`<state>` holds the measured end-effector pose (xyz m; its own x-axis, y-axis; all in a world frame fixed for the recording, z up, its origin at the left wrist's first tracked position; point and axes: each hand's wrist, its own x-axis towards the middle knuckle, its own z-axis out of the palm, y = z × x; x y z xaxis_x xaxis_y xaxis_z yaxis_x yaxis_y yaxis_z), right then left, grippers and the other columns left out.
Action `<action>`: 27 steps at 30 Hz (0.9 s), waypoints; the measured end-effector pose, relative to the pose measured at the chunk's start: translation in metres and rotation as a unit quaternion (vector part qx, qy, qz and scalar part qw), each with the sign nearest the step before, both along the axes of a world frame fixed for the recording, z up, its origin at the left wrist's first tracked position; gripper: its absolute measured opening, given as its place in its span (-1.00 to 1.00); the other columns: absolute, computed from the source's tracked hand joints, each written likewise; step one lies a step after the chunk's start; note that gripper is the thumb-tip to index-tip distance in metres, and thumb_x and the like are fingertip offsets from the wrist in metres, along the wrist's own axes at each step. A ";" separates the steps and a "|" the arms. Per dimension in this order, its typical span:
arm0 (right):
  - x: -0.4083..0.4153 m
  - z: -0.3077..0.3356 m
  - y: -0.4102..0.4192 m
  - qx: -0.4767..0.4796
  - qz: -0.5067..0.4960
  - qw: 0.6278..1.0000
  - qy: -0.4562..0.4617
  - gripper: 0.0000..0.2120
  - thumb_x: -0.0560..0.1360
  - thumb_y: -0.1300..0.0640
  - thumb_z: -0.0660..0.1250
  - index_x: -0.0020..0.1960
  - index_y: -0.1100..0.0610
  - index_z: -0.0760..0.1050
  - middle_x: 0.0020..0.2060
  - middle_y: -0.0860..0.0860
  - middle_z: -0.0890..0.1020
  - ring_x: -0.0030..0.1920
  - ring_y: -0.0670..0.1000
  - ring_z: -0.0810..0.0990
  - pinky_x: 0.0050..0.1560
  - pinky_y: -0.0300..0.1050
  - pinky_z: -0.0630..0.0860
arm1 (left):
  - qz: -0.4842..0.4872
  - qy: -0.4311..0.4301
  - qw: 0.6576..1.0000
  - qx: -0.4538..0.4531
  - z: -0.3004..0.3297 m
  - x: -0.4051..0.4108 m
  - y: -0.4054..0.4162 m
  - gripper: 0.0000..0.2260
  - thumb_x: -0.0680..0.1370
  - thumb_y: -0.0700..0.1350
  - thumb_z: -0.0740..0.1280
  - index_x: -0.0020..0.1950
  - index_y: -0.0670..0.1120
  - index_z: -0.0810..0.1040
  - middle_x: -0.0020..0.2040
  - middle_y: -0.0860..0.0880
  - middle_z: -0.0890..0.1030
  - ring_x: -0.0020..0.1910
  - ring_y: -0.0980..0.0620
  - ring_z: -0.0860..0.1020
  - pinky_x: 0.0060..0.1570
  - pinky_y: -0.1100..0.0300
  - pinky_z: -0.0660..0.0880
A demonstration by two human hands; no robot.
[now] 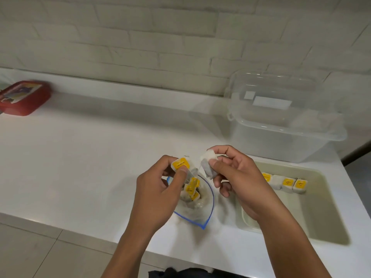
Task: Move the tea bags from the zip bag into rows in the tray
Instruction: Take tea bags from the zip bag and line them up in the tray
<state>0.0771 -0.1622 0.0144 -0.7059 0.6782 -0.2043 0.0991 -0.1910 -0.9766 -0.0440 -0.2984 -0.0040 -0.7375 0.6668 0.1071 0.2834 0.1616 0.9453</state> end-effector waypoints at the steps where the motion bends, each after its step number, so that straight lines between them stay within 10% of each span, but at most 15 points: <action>1: 0.004 0.001 0.003 -0.019 0.001 1.000 0.011 -0.87 0.60 0.29 0.28 0.12 0.17 0.53 -0.25 0.07 0.59 -0.41 0.01 0.48 -0.53 -0.19 0.29 | -0.006 0.000 1.000 0.003 0.003 0.004 0.004 -0.92 0.58 -0.01 0.36 -0.09 0.04 0.61 -0.18 0.07 0.66 -0.24 -0.26 0.51 -0.24 -0.04 0.51; 18: 0.103 0.060 0.082 -0.036 0.042 0.979 0.199 -0.93 0.42 0.20 0.28 -0.15 0.15 0.54 -0.18 0.14 0.55 -0.36 0.04 0.45 -0.48 -0.14 0.34 | -0.041 0.008 0.997 0.060 0.033 0.070 0.082 -0.87 0.60 -0.10 0.37 -0.15 0.01 0.60 -0.28 0.15 0.60 -0.28 0.14 0.53 -0.28 0.37 0.41; 27: 0.126 -0.031 0.110 0.016 -0.007 0.998 -0.063 -0.93 0.55 0.25 0.36 -0.09 0.18 0.60 -0.24 0.11 0.63 -0.41 -0.01 0.46 -0.48 -0.18 0.36 | -0.004 0.017 1.000 -0.019 -0.010 0.100 0.104 -0.89 0.58 -0.02 0.39 -0.15 0.06 0.59 -0.27 0.13 0.61 -0.27 0.12 0.54 -0.34 0.26 0.43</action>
